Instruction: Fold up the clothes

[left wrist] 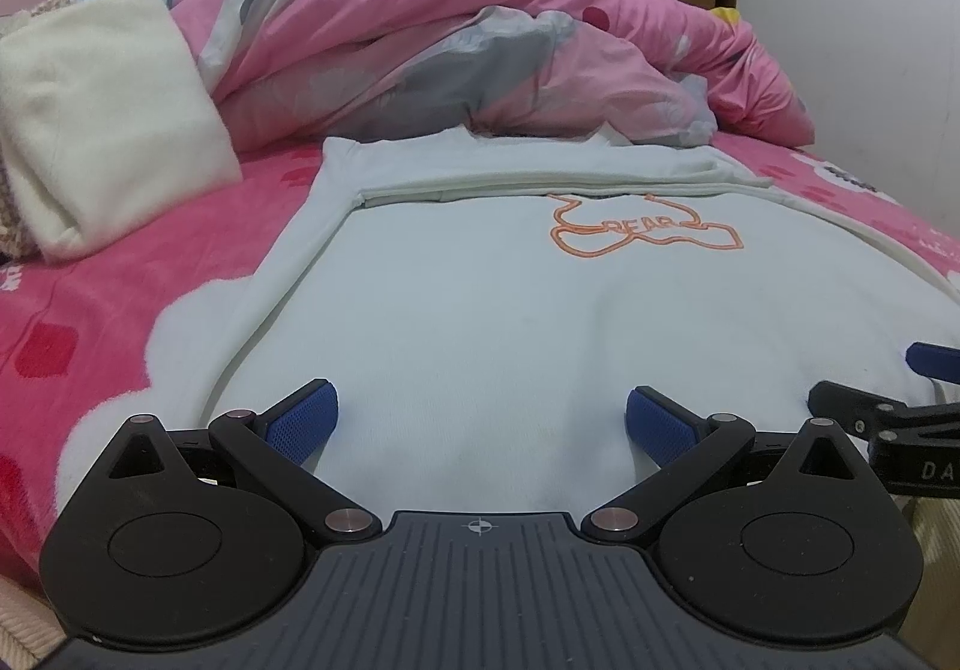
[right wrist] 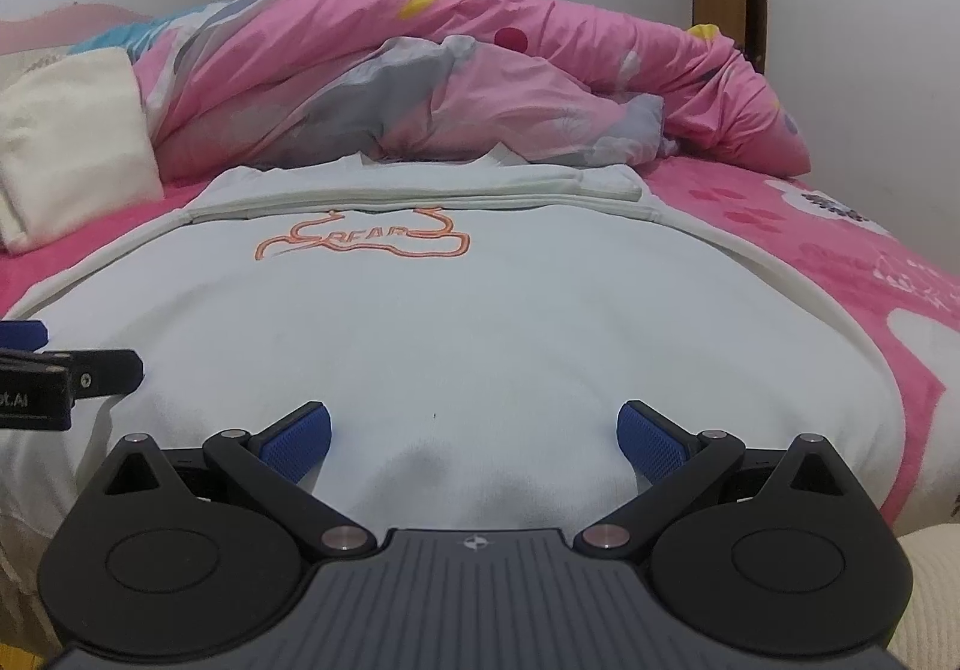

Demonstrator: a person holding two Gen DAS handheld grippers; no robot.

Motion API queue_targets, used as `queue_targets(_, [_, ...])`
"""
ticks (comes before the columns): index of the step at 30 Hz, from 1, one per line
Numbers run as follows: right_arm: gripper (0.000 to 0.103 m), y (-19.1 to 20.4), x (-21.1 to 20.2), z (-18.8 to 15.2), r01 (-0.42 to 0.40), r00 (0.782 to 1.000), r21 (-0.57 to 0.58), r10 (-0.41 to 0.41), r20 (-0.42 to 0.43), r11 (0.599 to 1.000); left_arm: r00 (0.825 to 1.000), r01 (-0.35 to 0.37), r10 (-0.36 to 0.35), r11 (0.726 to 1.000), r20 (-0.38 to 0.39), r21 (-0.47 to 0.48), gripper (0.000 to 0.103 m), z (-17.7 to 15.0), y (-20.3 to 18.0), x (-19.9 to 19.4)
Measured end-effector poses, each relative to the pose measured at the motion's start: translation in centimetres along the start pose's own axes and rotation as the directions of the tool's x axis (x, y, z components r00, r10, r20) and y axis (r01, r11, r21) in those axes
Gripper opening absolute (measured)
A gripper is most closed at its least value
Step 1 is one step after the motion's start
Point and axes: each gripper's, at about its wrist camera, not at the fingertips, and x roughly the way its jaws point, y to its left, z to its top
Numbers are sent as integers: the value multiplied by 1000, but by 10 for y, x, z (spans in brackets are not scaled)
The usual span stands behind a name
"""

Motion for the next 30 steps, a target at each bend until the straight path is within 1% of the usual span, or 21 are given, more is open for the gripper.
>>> queue_targets(14, [103, 6, -10, -8, -13, 999, -40, 11, -40, 999, 1000, -3, 3, 1000, -6, -3, 103, 0, -1, 0])
queue_targets(21, [103, 8, -15, -10, -24, 997, -63, 19, -79, 998, 1000, -3, 3, 1000, -8, -4, 103, 0, -1, -1])
queue_targets(24, [103, 6, -20, -9, -37, 995, -50, 32, -92, 998, 1000, -3, 3, 1000, -10, -4, 103, 0, -1, -1])
queue_targets(30, [103, 0, -29, -5, -92, 993, 9, 92, -72, 996, 1000, -5, 5, 1000, -14, -3, 103, 1, -1, -1])
